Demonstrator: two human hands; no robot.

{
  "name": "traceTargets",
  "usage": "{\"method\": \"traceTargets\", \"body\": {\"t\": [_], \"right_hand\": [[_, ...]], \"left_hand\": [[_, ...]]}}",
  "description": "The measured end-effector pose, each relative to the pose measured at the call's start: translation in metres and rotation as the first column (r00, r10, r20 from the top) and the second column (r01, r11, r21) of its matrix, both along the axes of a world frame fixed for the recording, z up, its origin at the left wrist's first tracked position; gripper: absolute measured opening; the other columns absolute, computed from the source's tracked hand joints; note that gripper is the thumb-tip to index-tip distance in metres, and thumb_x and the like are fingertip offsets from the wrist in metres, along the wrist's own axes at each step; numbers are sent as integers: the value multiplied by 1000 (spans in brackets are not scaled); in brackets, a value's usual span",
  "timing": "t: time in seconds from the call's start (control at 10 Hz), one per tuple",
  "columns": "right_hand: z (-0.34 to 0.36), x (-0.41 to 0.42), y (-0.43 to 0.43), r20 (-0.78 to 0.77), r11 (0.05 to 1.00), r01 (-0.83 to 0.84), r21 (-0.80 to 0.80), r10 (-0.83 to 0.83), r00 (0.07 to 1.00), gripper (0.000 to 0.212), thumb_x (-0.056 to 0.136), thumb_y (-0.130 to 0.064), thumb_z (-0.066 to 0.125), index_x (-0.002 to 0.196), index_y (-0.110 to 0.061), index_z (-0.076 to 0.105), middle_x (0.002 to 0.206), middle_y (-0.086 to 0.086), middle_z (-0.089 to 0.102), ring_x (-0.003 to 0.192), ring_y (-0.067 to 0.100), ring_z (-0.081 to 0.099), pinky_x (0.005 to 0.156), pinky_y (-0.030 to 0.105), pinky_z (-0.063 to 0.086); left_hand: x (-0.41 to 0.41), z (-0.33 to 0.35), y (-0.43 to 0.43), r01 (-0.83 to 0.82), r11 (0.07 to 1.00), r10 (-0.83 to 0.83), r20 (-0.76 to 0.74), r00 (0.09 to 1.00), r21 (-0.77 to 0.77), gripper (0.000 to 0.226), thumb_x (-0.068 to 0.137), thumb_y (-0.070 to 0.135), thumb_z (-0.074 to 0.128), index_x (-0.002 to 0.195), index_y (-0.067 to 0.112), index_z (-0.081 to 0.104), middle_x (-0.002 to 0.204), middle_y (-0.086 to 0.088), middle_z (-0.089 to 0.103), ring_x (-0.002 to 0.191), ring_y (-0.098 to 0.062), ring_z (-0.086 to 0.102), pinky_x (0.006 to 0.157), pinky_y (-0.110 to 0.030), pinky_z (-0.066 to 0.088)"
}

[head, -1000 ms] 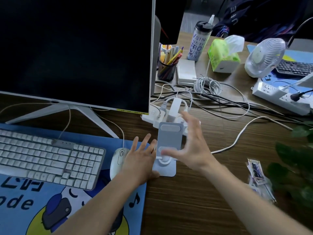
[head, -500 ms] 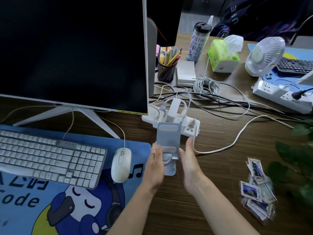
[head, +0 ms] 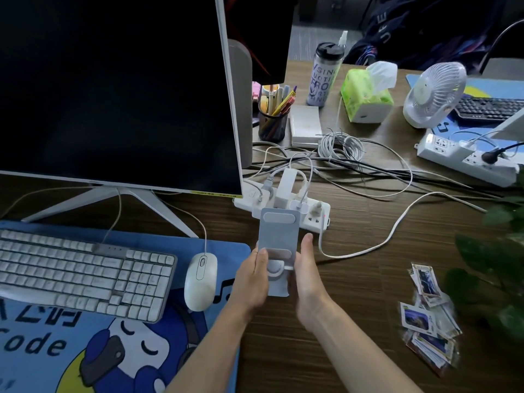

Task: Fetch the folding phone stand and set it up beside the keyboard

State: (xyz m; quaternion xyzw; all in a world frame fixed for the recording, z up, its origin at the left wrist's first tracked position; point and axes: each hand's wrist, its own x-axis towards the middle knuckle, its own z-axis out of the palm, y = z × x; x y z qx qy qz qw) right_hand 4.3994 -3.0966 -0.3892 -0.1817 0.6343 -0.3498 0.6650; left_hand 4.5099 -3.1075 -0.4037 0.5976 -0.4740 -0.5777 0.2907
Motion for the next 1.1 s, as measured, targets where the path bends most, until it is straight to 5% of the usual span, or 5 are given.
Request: {"method": "traceTargets", "body": {"t": [0.2,0.5,0.9,1.0,1.1], "right_hand": [[3,-9,-8,0,998,-69,-2,69,998,89,88,-78,8,118,-24,73,102,0,81,80,2,75,53,13,53],[-2,-4,4,-14,999,-34,-23,33,999,74,91,-74,11,121,-36,67,94,-9,81,80,2,75,60,17,54],[11,-8,0,-72,995,-99,-14,98,993,82,89,-76,7,122,-32,69,99,-7,81,80,0,74,62,16,49],[22,-14,1,-76,995,-90,-40,87,993,82,90,-75,7,117,-30,70,104,-8,77,87,-2,68,70,18,40],[44,-16,3,-95,992,-60,-112,49,994,70,90,-74,9,114,-34,62,99,-22,70,86,-11,60,85,17,35]], "left_hand": [[-8,-4,10,-83,996,83,7,997,-22,41,106,32,27,116,14,62,106,1,68,94,-4,64,71,-8,46],[-3,-3,6,-32,998,34,27,999,-51,39,106,30,27,127,16,56,107,3,67,96,-5,64,74,-14,51],[-5,3,11,-62,997,62,6,998,-41,43,105,38,25,123,19,59,114,-2,66,102,-10,62,85,-25,51],[3,13,13,-102,995,101,-8,995,-20,50,103,47,23,120,20,61,116,1,67,102,-9,61,90,-31,50],[14,28,18,-224,975,224,-34,974,6,57,102,51,26,141,16,49,134,4,55,121,-7,52,105,-29,37]]}}
